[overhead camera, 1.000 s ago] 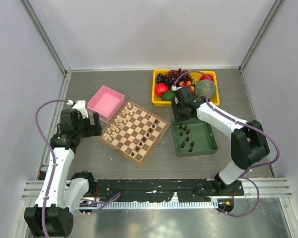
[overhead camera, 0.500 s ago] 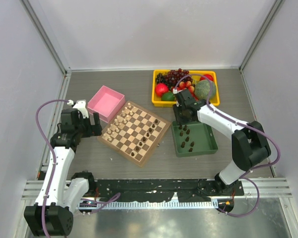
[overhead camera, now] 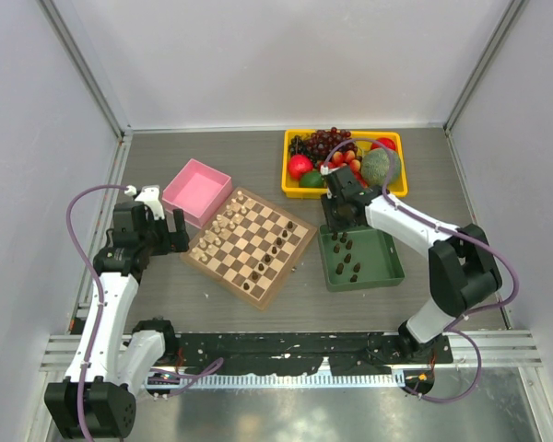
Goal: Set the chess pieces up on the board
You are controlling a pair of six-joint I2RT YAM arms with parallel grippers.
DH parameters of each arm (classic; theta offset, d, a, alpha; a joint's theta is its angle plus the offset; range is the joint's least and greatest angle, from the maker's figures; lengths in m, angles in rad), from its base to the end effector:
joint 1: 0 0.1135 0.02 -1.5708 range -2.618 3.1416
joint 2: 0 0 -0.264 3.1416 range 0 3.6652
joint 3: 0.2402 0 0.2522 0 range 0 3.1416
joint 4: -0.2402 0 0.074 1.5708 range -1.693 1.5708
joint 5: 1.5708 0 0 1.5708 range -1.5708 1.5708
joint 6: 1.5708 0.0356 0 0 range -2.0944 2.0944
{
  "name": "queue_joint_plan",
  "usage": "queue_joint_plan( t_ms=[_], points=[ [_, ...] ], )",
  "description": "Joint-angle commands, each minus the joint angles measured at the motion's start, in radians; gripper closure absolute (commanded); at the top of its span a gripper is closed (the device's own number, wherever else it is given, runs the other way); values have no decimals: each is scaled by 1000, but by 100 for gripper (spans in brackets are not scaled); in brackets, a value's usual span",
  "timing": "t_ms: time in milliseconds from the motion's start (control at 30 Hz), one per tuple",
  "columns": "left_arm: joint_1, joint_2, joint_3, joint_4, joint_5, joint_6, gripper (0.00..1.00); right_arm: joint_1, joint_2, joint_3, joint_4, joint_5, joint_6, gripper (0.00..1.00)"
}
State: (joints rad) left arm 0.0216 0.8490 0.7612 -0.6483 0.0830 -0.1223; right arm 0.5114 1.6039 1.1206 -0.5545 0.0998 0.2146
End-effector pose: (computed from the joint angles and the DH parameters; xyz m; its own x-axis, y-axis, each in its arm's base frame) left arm 0.1760 0.0008 0.2764 -0.6711 -0.1361 -0.7288 -0.0423 0.9884 -0.1457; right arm 0.2888 0.1580 0.2224 -0.8282 -0.2218 -0.5147 -0.2727 0.9618 0.0244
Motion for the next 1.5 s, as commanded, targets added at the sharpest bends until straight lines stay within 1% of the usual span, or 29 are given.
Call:
queue_joint_plan(
  t_ms=[0, 500, 1467],
  points=[
    [1, -5, 23, 13, 6, 6, 1, 4, 16, -4, 30, 17, 17, 66],
    [0, 1, 24, 15, 4, 7, 1, 4, 42, -28, 67, 61, 22, 67],
    [0, -1, 24, 12, 3, 9, 1, 4, 77, -48, 108, 84, 28, 69]
  ],
)
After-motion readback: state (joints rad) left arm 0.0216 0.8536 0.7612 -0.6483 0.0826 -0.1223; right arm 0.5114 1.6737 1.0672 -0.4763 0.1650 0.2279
